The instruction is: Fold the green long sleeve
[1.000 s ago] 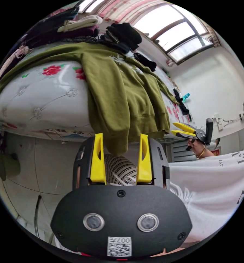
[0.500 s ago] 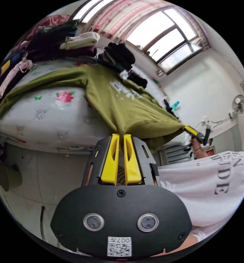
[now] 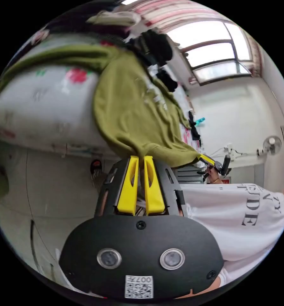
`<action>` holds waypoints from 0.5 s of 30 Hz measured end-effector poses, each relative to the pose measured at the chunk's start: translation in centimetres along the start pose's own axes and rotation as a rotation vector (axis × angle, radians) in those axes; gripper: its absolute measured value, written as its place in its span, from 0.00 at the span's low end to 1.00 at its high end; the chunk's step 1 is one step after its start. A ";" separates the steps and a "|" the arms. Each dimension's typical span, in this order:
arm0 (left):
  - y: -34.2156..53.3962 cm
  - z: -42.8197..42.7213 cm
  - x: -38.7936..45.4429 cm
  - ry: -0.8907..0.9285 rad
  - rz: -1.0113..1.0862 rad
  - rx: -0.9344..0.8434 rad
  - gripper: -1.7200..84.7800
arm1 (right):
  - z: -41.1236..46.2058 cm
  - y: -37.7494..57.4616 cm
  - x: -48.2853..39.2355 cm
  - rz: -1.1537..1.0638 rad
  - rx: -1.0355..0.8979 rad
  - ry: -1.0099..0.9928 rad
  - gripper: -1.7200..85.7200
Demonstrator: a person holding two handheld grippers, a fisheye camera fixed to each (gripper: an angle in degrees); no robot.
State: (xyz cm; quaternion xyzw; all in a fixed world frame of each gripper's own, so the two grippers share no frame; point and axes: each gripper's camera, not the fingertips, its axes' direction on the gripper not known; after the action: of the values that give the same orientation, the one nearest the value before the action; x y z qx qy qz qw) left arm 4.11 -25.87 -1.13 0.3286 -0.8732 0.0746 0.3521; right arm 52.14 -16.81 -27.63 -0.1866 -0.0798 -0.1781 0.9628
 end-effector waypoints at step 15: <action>3.3 2.1 1.6 -0.094 0.063 -0.176 0.02 | 1.7 3.5 -3.2 -0.126 -0.122 -0.090 0.02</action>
State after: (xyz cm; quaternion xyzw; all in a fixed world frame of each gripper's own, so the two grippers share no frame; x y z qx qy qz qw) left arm -0.06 -24.94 -1.30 0.2719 -0.9018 -0.0068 0.3358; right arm 50.40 -12.09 -27.95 -0.2472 -0.1235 -0.2345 0.9320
